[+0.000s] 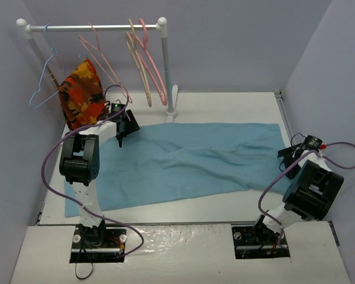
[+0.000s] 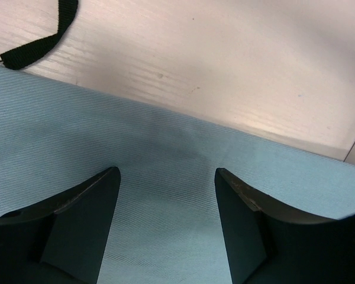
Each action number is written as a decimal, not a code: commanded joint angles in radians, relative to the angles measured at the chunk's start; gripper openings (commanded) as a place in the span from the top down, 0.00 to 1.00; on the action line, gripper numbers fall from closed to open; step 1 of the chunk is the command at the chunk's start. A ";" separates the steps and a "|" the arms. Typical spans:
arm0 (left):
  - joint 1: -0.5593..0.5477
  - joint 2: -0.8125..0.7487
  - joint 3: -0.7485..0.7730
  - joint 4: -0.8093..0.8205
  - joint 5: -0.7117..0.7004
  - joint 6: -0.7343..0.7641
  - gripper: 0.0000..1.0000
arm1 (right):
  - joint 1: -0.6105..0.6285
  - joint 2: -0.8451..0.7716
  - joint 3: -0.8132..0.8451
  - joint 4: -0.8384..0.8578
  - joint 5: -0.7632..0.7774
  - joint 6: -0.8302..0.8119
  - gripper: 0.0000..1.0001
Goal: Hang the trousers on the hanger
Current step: Fold the trousers
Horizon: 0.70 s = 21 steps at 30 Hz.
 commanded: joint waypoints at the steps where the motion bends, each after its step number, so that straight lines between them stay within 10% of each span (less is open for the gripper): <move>1: 0.058 0.043 -0.027 -0.103 -0.069 -0.009 0.37 | -0.045 -0.129 0.005 -0.116 0.148 0.065 0.28; 14: 0.066 -0.012 -0.054 -0.084 -0.057 0.004 0.37 | 0.475 0.067 0.342 -0.111 0.227 -0.276 0.30; 21: 0.067 -0.021 -0.084 -0.091 -0.056 0.012 0.37 | 0.504 0.350 0.534 -0.103 0.153 -0.389 0.30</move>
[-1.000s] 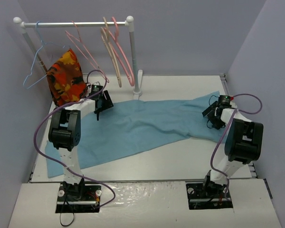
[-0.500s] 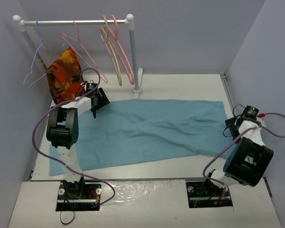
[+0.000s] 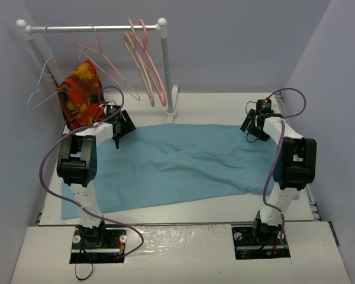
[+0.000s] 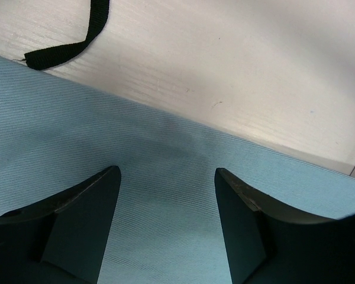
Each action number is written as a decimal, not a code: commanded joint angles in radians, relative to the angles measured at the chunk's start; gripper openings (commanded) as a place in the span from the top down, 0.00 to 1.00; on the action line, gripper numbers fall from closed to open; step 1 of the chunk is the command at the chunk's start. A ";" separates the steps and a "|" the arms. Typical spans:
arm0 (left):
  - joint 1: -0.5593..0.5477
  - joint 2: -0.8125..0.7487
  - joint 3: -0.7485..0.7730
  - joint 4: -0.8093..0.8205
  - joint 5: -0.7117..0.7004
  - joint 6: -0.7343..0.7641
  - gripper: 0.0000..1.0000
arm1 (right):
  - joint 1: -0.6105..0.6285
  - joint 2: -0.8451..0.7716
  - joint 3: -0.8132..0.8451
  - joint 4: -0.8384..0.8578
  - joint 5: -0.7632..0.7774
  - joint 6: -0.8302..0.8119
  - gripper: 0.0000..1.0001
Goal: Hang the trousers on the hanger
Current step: Fold the trousers
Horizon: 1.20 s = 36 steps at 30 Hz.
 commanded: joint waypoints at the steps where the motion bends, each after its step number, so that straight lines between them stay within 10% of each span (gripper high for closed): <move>1: 0.031 -0.010 -0.062 -0.122 -0.055 0.022 0.37 | -0.006 0.147 0.101 -0.017 -0.032 -0.131 0.30; 23: 0.038 0.059 0.058 -0.163 -0.098 0.014 0.37 | -0.035 0.685 0.756 -0.133 -0.036 -0.210 0.29; 36: -0.014 -0.156 -0.012 -0.090 -0.054 0.124 0.36 | -0.009 0.092 0.371 -0.085 0.022 -0.012 0.25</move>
